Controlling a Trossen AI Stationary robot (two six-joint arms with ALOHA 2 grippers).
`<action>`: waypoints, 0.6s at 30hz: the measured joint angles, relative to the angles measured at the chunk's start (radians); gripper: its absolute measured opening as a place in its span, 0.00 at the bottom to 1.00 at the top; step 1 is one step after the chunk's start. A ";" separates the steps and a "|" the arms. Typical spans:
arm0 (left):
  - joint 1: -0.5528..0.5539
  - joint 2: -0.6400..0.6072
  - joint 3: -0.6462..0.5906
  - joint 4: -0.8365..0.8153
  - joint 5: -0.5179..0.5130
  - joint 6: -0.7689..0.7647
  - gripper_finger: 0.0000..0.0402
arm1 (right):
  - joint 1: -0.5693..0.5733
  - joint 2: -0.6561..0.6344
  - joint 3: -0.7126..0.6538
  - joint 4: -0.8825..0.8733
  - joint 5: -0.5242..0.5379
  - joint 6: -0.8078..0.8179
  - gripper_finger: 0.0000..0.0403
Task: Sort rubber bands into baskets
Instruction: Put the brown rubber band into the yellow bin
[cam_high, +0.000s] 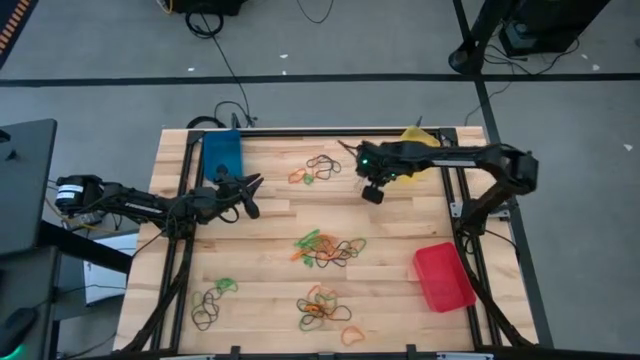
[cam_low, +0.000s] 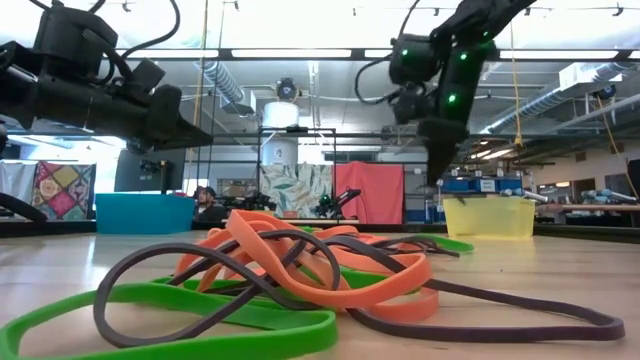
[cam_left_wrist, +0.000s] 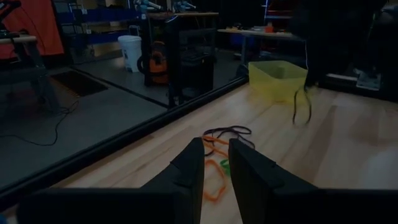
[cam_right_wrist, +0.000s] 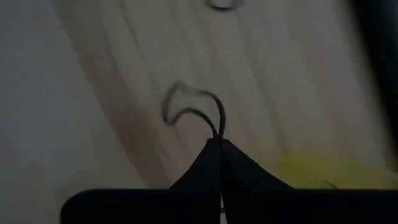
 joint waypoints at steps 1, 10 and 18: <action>0.000 0.000 0.000 -0.005 0.000 0.001 0.19 | -0.011 -0.017 0.000 -0.018 0.032 0.000 0.01; 0.000 0.000 0.000 -0.009 0.000 0.028 0.19 | -0.123 -0.187 0.000 -0.054 0.222 0.009 0.00; 0.000 0.000 0.000 -0.008 0.000 0.030 0.19 | -0.233 -0.251 0.002 -0.129 0.358 0.079 0.01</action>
